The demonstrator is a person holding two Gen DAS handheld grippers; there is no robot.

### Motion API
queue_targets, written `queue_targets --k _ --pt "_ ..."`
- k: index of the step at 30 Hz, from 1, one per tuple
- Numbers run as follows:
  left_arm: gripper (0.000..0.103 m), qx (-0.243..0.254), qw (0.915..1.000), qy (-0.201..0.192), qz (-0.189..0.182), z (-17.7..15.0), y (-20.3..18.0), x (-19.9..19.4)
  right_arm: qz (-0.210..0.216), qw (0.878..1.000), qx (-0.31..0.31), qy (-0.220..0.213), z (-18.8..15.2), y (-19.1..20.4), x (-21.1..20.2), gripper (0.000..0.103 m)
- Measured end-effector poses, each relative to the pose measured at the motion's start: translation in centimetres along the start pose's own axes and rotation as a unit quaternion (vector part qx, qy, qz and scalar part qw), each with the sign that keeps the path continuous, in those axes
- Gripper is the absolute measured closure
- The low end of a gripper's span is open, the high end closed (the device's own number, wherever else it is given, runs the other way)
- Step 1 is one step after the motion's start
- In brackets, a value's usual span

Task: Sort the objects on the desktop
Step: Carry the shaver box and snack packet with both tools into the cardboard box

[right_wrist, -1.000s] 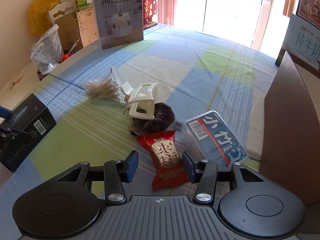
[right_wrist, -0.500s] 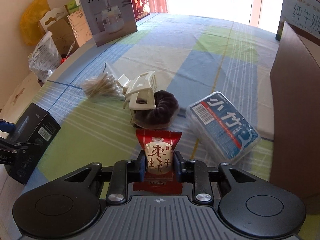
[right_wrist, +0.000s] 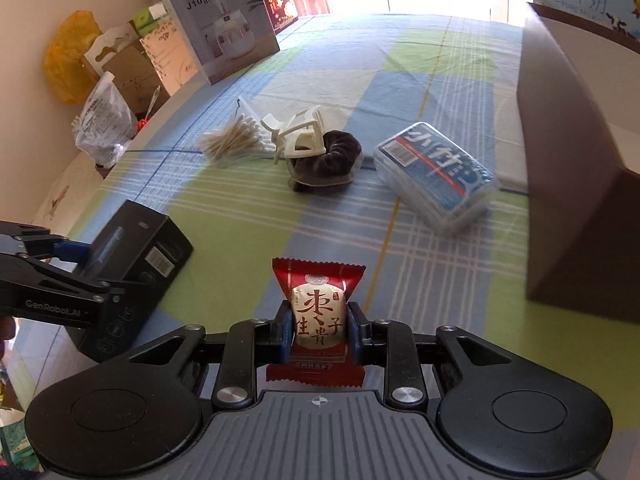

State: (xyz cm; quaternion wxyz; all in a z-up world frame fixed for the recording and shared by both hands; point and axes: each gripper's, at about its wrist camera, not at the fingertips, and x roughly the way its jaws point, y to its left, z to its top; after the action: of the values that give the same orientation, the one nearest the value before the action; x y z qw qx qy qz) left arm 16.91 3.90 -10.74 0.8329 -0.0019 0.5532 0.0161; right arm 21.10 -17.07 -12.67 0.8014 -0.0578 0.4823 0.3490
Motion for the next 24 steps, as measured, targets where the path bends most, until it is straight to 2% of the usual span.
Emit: queue_targets --k 6,11,24 --pt "0.027 0.026 0.9991 -0.013 -0.029 -0.5 -3.4 -1.9 -0.006 1.0 0.016 -0.016 -1.3 -1.2 -3.3 0.079" --pt "0.027 0.052 0.9963 -0.042 -0.054 0.3 -6.9 -4.2 -0.013 0.999 0.036 -0.034 -2.2 -2.9 -6.4 0.079" --pt "0.027 0.121 0.9819 -0.098 -0.109 3.1 -16.4 -8.3 -0.055 0.991 0.09 -0.083 -4.2 -8.8 -14.4 0.079"
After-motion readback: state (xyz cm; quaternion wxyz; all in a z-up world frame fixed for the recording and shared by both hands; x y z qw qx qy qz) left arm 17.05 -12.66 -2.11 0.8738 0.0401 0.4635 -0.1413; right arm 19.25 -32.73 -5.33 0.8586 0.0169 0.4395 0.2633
